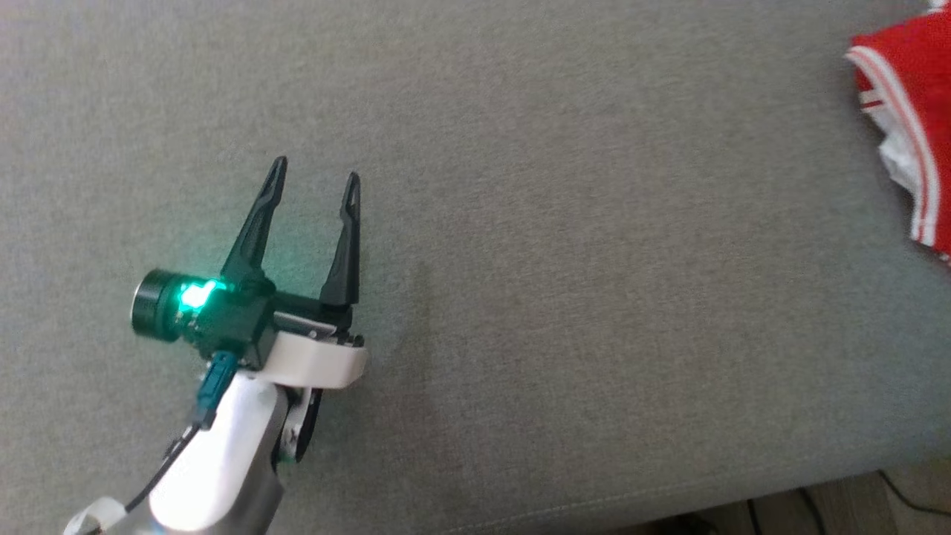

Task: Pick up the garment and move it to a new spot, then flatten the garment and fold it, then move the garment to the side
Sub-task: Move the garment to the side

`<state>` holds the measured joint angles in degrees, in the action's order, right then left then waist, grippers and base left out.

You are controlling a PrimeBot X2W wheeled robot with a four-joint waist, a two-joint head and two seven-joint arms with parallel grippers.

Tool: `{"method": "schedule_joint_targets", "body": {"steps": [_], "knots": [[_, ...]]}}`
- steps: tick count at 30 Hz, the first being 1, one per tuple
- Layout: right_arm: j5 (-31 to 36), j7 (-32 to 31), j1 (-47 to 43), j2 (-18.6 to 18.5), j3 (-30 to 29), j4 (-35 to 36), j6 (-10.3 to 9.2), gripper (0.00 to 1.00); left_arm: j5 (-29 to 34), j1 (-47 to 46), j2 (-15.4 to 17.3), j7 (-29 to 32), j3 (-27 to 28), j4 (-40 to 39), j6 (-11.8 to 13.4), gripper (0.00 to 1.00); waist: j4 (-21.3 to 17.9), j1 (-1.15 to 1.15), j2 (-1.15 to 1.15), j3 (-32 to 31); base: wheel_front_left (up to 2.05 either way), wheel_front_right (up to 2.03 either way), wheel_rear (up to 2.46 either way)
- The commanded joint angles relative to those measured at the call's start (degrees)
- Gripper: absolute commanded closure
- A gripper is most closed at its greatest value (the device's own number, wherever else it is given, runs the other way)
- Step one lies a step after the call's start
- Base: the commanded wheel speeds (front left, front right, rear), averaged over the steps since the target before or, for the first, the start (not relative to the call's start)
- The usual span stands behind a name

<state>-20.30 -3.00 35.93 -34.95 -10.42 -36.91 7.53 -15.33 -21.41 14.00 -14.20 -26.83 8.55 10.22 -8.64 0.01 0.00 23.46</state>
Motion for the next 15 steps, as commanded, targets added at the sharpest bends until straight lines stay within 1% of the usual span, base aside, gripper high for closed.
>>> {"method": "schedule_joint_targets", "body": {"steps": [1, 3, 5, 8, 10, 11, 15], "knots": [[1.43, 0.48, 0.97, -2.72, -1.31, -0.09, -0.04, 0.02, 0.60, -2.42, 0.59, -0.26, 1.22, -1.44, -0.27, 0.00, 0.93, -0.01, 0.00, 1.61, 0.00, 0.00, 0.00], [4.31, 1.02, 1.08, -2.66, -3.48, -2.42, -0.04, 0.00, 0.73, -3.07, 0.41, -0.32, 0.99, -1.07, -0.45, 0.00, 1.02, -0.01, 0.00, 1.91, 0.00, 0.00, 0.00], [8.04, 0.75, 1.19, -2.21, -7.27, -5.62, -0.04, 0.00, 0.79, -3.54, 0.22, -0.38, 0.83, -0.72, -0.55, 0.00, 1.08, -0.01, 0.00, 2.09, 0.00, 0.00, 0.00], [12.96, 2.49, 1.15, -0.38, -11.64, -7.87, -0.04, 0.00, 0.74, -3.80, -0.13, -0.48, 0.59, -0.04, -0.75, 0.00, 1.28, -0.01, 0.00, 1.62, 0.00, 0.00, 0.00], [14.70, 3.81, 0.61, 1.25, -13.40, -8.31, -0.04, 0.00, 0.59, -3.69, -0.26, -0.55, 0.54, 0.45, -0.92, 0.00, 1.46, -0.01, 0.00, 0.92, 0.00, 0.00, 0.00], [14.70, 3.81, 0.61, 1.25, -13.40, -8.31, -0.04, 0.00, 0.59, -3.69, -0.26, -0.55, 0.54, 0.45, -0.92, 0.00, 1.46, -0.01, 0.00, 0.92, 0.00, 0.00, 0.00], [15.57, 7.06, -2.34, 5.97, -14.54, -6.23, -0.04, 0.00, 0.22, -2.51, -0.10, -0.65, 0.97, 1.27, -0.73, 0.00, 1.75, -0.01, 0.00, -1.19, 0.00, 0.00, 0.00]]}}
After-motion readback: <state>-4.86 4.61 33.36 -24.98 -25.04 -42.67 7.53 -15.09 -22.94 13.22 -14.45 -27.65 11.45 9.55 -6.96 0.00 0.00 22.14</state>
